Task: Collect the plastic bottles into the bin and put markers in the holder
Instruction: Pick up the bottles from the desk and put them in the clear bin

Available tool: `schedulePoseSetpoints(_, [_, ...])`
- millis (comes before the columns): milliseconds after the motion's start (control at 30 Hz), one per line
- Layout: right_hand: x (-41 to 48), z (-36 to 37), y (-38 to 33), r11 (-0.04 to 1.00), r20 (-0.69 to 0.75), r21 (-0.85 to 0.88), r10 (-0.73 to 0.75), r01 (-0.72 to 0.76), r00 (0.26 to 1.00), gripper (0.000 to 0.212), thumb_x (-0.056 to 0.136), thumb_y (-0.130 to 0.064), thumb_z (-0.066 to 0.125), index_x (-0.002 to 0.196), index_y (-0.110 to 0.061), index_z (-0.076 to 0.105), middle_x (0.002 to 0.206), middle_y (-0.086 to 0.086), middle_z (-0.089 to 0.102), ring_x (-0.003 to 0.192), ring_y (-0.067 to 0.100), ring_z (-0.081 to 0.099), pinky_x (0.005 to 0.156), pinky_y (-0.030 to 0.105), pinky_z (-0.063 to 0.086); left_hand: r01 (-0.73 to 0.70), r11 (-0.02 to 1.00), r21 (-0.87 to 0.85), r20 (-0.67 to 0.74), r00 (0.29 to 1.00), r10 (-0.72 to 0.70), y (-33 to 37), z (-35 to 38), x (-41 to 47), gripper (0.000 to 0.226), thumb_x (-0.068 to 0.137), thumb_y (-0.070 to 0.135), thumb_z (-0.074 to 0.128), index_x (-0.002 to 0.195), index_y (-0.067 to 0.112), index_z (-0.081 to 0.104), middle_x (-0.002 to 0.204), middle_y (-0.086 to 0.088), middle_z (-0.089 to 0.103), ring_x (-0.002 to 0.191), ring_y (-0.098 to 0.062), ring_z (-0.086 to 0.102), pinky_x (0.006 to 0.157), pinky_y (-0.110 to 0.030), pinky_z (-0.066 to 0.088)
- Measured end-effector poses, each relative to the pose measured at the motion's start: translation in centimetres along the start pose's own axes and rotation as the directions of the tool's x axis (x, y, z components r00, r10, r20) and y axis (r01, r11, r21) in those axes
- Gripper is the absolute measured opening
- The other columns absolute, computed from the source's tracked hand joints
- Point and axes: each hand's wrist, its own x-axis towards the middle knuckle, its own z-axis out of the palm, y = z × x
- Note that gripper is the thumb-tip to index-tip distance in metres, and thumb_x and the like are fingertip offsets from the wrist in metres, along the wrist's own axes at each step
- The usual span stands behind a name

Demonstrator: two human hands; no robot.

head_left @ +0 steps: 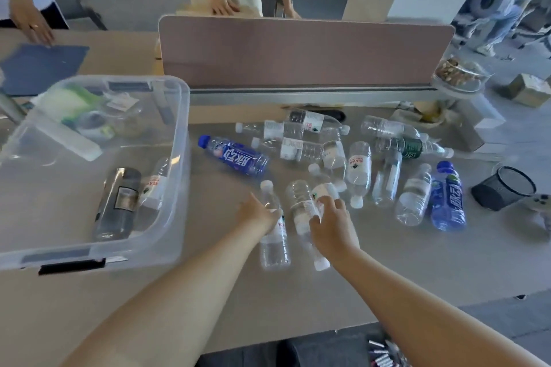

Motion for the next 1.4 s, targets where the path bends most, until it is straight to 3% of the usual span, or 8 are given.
schedulePoseSetpoints(167, [1.3,0.7,2.8,0.997,0.025,0.060,-0.042,0.040,0.999,0.042,0.093,-0.014,0.043,0.135,-0.018,0.042,0.135,0.007,0.041,0.113,0.029,0.053,0.086,0.037,0.044,0.149,0.975,-0.162,0.033,0.989,-0.146,-2.0,4.8,0.4,0.087,0.055,0.043,0.069,0.130,0.010,0.041,0.125,-0.016,0.054,0.110,-0.031,0.058,0.091,-0.040,0.052])
schedulePoseSetpoints(400, [1.9,2.8,2.9,0.988,0.101,-0.048,-0.143,0.149,0.984,0.053,0.093,-0.018,0.045,0.143,-0.013,0.029,0.143,0.011,0.031,0.130,0.032,0.037,0.097,0.043,0.042,0.047,0.980,-0.192,-0.117,0.991,-0.070,-2.2,1.8,-2.7,0.072,0.053,0.043,0.063,0.122,0.027,0.055,0.101,0.002,0.069,0.090,-0.020,0.068,0.078,-0.033,0.056])
schedulePoseSetpoints(567, [3.8,4.3,2.4,0.968,0.177,-0.131,-0.190,0.215,0.966,0.060,0.094,-0.023,0.047,0.146,-0.012,0.021,0.146,0.018,0.025,0.134,0.036,0.031,0.101,0.045,0.040,-0.095,0.982,-0.165,-0.264,0.963,0.049,-1.2,-5.1,-8.2,0.024,0.072,0.031,0.071,0.083,0.027,0.051,0.073,0.008,0.060,0.066,-0.005,0.057,0.059,-0.023,0.045])
schedulePoseSetpoints(767, [3.1,6.5,1.2,0.983,0.200,-0.107,-0.126,0.149,0.972,0.080,0.092,-0.027,0.052,0.153,-0.020,0.000,0.142,0.017,0.031,0.127,0.035,0.040,0.093,0.042,0.046,-0.163,0.976,-0.144,-0.411,0.907,0.091,-0.2,-11.1,-10.9,0.043,0.072,0.044,0.071,0.101,0.022,0.048,0.083,0.007,0.060,0.074,-0.009,0.058,0.059,-0.026,0.043])
schedulePoseSetpoints(933, [3.5,4.2,-3.9,0.946,0.117,0.319,-0.108,0.066,0.987,0.074,0.087,-0.030,0.058,0.148,-0.029,0.017,0.141,0.012,0.037,0.118,0.033,0.051,0.089,0.041,0.046,-0.281,0.936,-0.211,-0.539,0.832,0.128,0.6,-16.2,-11.3,0.045,0.070,0.046,0.074,0.100,0.021,0.051,0.087,0.007,0.062,0.077,-0.008,0.060,0.065,-0.028,0.048])
schedulePoseSetpoints(1067, [3.4,0.6,-11.8,0.835,-0.025,0.502,-0.245,0.224,0.969,0.078,0.083,-0.032,0.064,0.149,-0.030,0.021,0.150,0.003,0.034,0.132,0.022,0.041,0.096,0.033,0.037,-0.295,0.932,-0.212,-0.632,0.769,0.099,-2.0,-22.1,-10.1,0.052,0.069,0.050,0.071,0.106,0.021,0.048,0.098,0.002,0.063,0.086,-0.015,0.062,0.073,-0.035,0.050])
schedulePoseSetpoints(1233, [0.5,-1.6,-21.8,0.639,-0.181,0.648,-0.401,0.415,0.898,0.077,0.081,-0.029,0.068,0.146,-0.026,0.027,0.149,-0.003,0.037,0.135,0.016,0.037,0.107,0.034,0.036,-0.152,0.950,-0.273,-0.585,0.810,-0.039,-8.1,-26.0,-6.8,0.067,0.067,0.052,0.074,0.117,0.016,0.046,0.100,-0.001,0.063,0.085,-0.020,0.063,0.069,-0.033,0.050])
schedulePoseSetpoints(1400, [-2.2,0.1,-27.1,0.594,-0.124,0.685,-0.475,0.422,0.871,0.076,0.077,-0.037,0.068,0.141,-0.035,0.027,0.140,-0.003,0.047,0.127,0.018,0.047,0.104,0.036,0.042,0.003,0.980,-0.201,-0.450,0.888,-0.095,-12.6,-26.3,-3.2,0.083,0.078,0.046,0.069,0.138,0.005,0.031,0.112,-0.005,0.052,0.090,-0.019,0.048,0.071,-0.028,0.038])
